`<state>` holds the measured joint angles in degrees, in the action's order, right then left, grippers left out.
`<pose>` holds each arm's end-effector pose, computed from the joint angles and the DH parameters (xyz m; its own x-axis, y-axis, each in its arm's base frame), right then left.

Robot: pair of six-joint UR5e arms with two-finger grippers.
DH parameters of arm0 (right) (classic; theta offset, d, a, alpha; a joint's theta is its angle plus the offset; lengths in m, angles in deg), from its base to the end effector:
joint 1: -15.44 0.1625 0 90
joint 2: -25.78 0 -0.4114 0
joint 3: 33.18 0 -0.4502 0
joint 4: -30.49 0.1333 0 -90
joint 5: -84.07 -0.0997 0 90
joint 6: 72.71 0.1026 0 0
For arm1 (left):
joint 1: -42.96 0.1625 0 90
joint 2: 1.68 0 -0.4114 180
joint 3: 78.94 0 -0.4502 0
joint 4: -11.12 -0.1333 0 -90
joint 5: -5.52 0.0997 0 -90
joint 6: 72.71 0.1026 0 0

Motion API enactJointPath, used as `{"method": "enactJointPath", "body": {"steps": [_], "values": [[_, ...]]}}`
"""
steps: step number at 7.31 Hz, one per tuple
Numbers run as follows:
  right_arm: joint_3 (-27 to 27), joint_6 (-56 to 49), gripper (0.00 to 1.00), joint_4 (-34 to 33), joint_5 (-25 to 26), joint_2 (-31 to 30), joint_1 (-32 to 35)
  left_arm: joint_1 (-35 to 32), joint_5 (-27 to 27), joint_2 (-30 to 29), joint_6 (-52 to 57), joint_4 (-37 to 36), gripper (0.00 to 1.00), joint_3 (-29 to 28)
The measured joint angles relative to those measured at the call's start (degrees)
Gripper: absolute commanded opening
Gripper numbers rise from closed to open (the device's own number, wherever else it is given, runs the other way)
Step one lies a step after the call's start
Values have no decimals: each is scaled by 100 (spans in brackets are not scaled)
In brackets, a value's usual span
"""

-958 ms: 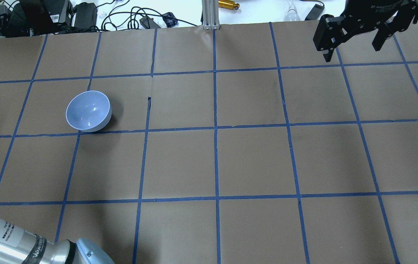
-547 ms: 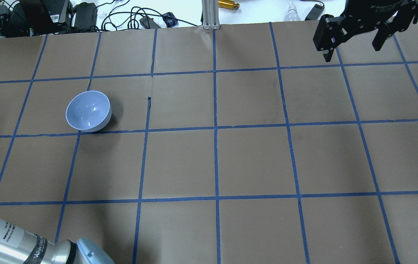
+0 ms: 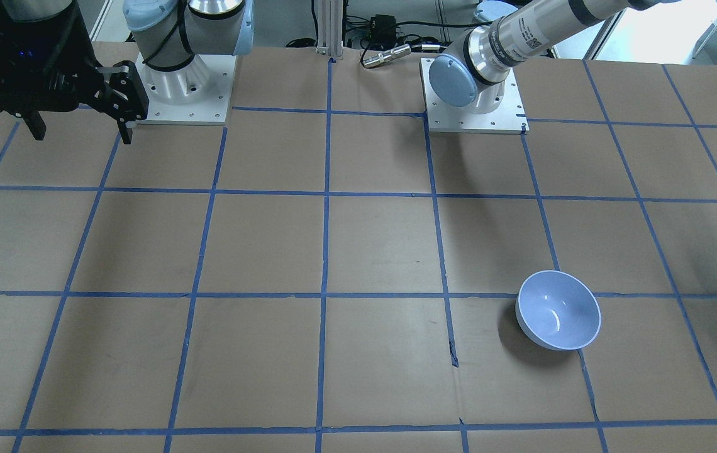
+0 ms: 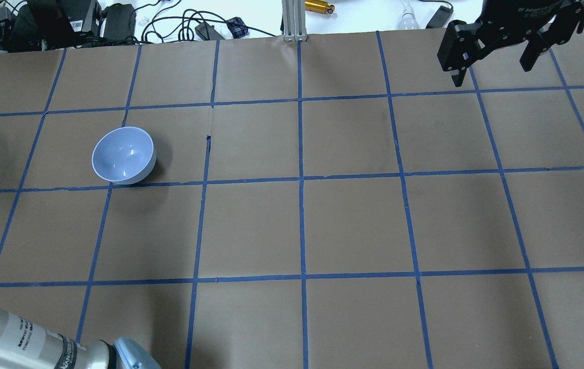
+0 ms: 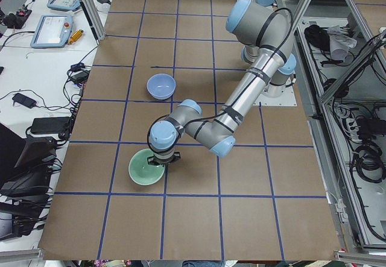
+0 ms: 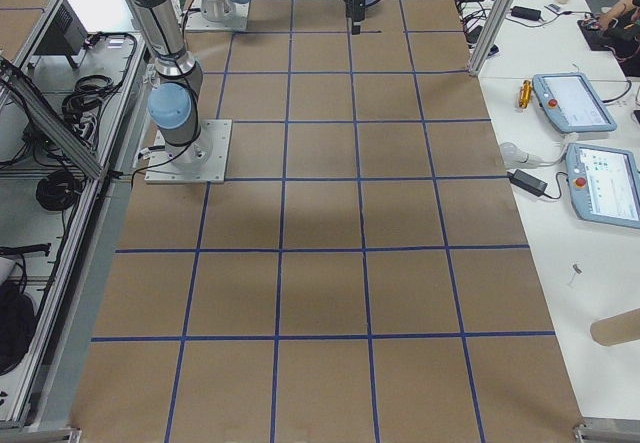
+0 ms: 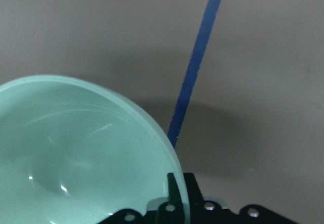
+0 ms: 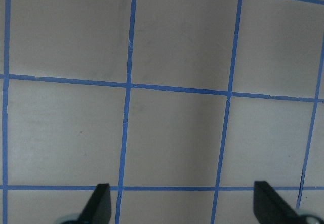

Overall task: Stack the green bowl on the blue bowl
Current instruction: 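Lift the green bowl and carry it over the blue bowl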

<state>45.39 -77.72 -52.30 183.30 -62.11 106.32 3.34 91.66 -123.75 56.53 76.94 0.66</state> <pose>0.1255 -0.5609 0.5490 -0.9819 -0.0965 0.1629 -0.1015 0.9946 -0.0227 0.4813 -0.5805 0.2470 -0.1921 0.9784 -0.0765 0.9813 0.1908 -0.0244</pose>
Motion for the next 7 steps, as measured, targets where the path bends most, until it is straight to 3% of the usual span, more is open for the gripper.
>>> {"method": "enactJointPath", "body": {"steps": [7], "values": [[0, 0, 100, 0, 0, 0, 0, -2248, -9, 2169, -717, 3, 0, 2074]]}}
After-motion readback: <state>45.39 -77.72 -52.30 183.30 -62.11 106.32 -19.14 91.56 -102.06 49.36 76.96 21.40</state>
